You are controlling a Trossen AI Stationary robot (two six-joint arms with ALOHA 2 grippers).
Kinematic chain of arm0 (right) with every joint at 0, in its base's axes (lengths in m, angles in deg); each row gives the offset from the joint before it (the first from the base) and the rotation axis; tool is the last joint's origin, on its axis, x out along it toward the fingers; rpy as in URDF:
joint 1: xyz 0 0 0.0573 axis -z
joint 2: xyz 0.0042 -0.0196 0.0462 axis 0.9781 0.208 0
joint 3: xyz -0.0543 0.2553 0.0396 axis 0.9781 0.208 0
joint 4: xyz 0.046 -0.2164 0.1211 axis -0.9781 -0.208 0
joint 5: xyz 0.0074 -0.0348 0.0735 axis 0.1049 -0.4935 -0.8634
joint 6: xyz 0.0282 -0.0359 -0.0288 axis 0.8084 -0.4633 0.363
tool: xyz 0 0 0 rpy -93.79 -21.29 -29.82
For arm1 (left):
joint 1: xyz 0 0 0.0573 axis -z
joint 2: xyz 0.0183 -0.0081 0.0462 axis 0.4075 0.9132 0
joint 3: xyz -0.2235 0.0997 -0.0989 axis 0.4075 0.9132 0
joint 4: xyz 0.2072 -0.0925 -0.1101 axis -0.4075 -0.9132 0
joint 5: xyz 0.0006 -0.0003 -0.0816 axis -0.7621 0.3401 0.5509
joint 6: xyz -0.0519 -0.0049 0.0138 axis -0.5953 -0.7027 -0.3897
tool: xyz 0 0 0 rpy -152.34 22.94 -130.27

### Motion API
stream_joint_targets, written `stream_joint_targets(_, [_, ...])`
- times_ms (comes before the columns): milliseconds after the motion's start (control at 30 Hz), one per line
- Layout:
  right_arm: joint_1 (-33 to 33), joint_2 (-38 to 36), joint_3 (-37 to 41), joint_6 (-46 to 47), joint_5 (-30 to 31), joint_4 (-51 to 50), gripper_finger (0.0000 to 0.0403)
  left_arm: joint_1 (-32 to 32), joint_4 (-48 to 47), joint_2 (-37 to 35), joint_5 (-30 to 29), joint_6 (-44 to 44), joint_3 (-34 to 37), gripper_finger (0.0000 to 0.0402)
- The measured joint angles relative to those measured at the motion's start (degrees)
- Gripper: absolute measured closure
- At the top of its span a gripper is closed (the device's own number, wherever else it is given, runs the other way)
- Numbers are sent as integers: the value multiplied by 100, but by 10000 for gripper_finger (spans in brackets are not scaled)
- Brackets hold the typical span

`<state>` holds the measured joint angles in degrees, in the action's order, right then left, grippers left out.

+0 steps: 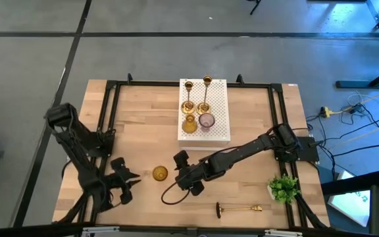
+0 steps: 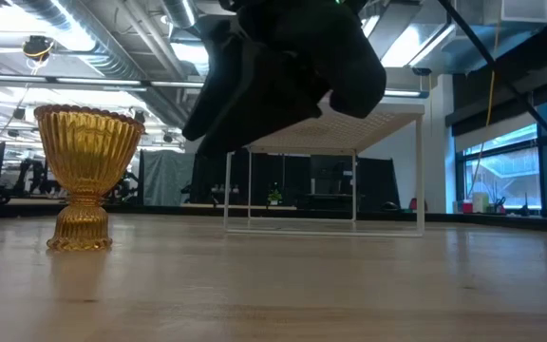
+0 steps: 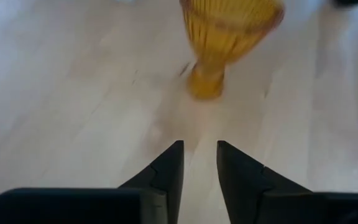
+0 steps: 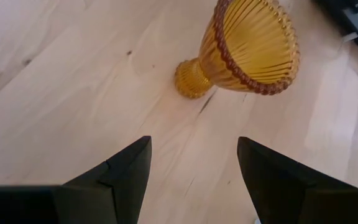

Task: Pick & Place candle stick holders
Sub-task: Put the yellow glass candlestick holder

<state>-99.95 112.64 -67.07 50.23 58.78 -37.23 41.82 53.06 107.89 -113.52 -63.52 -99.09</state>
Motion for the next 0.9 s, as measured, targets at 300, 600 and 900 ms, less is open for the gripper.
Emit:
stream_joint_targets(300, [4, -1, 0, 69, -2, -63, 163, -419, 2378, -999, -81, 1777, 1386, 259])
stream_joint_targets(600, [29, -4, 0, 765, -3, -39, 163, -1448, 3137, -1018, 813, 3572, 1480, 252])
stream_joint_targets(900, [128, -9, 0, 1482, -492, -27, 163, -2216, 3995, -1018, 1543, 4765, 1480, 250])
